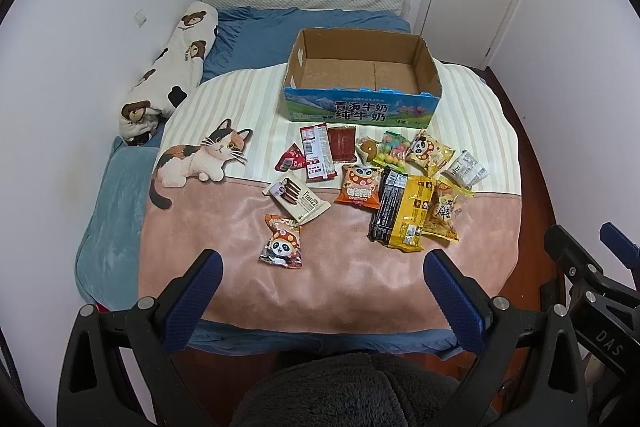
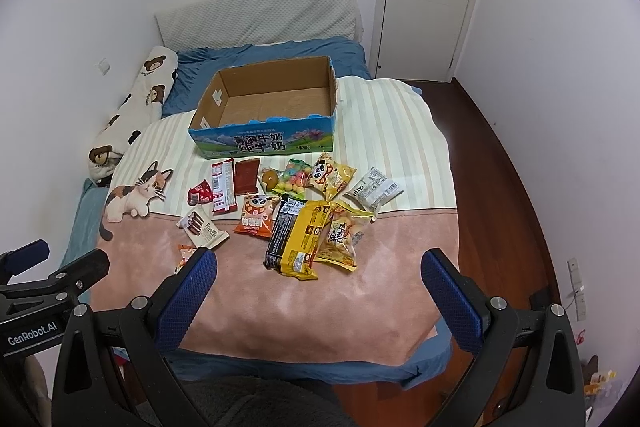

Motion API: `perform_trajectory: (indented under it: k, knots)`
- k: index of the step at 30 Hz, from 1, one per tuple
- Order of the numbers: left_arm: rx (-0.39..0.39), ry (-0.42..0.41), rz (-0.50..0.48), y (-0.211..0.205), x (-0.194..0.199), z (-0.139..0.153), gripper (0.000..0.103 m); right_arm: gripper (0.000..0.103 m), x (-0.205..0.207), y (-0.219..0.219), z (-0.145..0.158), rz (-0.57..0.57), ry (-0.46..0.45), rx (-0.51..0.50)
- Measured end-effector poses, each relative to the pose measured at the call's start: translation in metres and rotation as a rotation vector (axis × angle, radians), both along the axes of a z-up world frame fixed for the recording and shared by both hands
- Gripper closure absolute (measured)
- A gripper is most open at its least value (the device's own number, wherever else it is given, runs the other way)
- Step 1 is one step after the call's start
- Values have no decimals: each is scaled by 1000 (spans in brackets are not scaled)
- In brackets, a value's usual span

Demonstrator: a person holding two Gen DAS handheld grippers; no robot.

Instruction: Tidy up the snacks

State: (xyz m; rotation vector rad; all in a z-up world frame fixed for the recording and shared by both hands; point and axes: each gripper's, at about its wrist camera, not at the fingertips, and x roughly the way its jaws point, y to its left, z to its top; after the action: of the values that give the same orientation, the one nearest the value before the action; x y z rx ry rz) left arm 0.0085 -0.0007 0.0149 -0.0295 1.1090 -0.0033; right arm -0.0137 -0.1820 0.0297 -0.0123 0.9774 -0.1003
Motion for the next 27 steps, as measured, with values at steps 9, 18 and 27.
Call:
perform_trajectory:
  k: [9, 18, 27]
  knots:
    - [64, 20, 128, 20, 58, -53, 0, 0, 64, -20, -75, -73, 105, 45]
    - [129, 208, 159, 27, 140, -168, 0, 0, 162, -38, -235, -152, 332, 273]
    - [153, 361, 111, 23, 197, -260, 0, 0, 213, -12, -368, -220, 541, 252]
